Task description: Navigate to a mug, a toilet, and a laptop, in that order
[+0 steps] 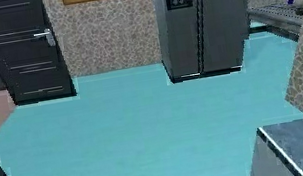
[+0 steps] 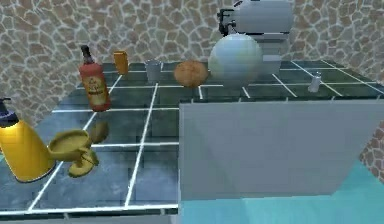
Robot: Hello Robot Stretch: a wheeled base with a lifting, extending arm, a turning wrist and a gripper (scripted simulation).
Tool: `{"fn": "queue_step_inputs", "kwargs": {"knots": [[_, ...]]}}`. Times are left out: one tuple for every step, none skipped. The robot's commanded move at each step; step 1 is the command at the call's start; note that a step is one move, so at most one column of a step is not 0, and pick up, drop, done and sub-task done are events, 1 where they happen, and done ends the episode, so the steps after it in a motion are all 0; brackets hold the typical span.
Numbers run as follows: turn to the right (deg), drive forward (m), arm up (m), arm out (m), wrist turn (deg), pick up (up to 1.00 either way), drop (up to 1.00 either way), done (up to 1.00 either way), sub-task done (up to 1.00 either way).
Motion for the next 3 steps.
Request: {"fn": "queue_step_inputs", "kwargs": {"knots": [[-3.0,0.0,0.0,0.0,0.0,0.0,0.0,0.0,0.0],[0.0,0.7,0.0,0.0,0.0,0.0,0.0,0.0,0.0],[42.0,0.0,0.0,0.0,0.0,0.0,0.0,0.0,0.0]]}}
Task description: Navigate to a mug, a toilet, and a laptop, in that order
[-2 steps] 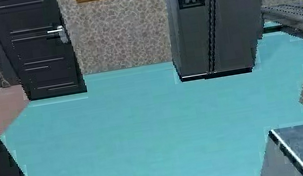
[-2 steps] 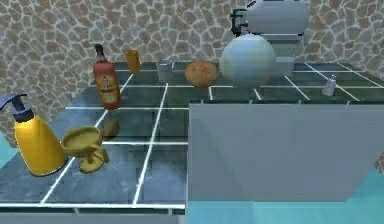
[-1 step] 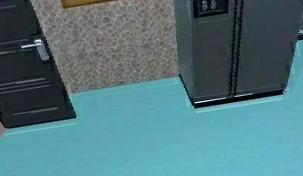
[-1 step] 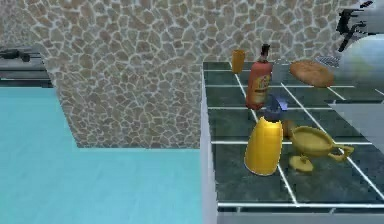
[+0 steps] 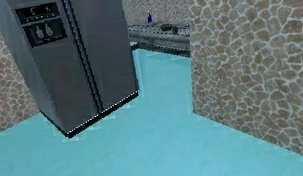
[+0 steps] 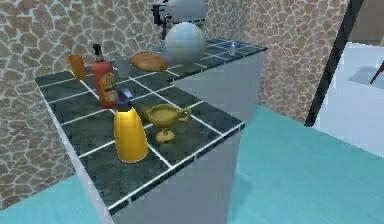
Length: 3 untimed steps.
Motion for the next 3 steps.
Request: {"fn": "queue_step_inputs", "kwargs": {"knots": [[0.0,0.25,0.0,0.0,0.0,0.0,0.0,0.0,0.0],[3.0,0.0,0.0,0.0,0.0,0.0,0.0,0.0,0.0],[0.0,1.0,0.0,0.0,0.0,0.0,0.0,0.0,0.0]]}}
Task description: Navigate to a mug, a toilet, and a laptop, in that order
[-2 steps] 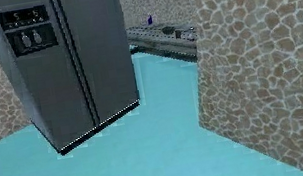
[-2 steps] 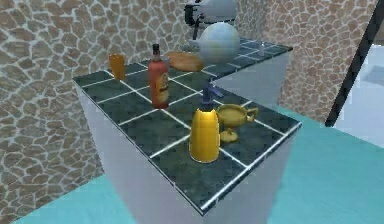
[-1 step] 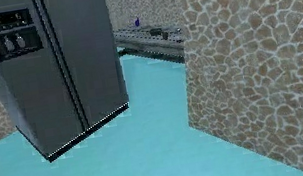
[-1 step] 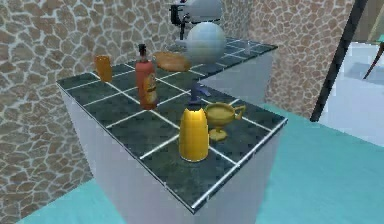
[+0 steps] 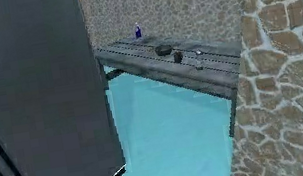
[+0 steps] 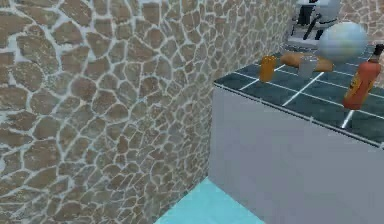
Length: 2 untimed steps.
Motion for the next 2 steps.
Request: {"fn": "queue_step_inputs", "kwargs": {"knots": [[0.0,0.55,0.0,0.0,0.0,0.0,0.0,0.0,0.0],[18.0,0.0,0.0,0.0,0.0,0.0,0.0,0.0,0.0]]}}
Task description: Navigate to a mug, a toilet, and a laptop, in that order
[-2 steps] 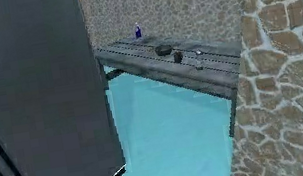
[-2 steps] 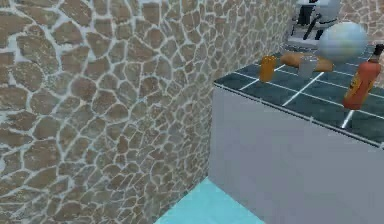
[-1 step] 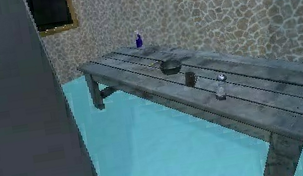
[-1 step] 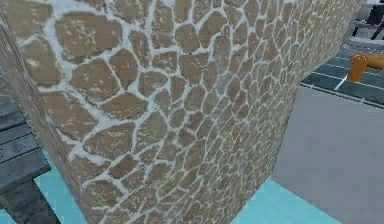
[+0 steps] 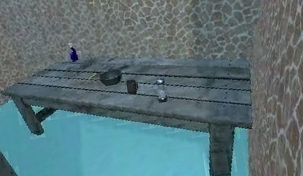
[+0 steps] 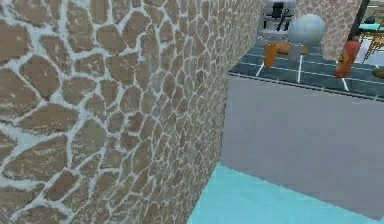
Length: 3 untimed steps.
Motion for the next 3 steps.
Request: {"fn": "queue_step_inputs", "kwargs": {"knots": [[0.0,0.65,0.0,0.0,0.0,0.0,0.0,0.0,0.0],[-9.0,0.0,0.0,0.0,0.0,0.0,0.0,0.0,0.0],[0.0,0.0,0.0,0.0,0.0,0.0,0.0,0.0,1.0]]}}
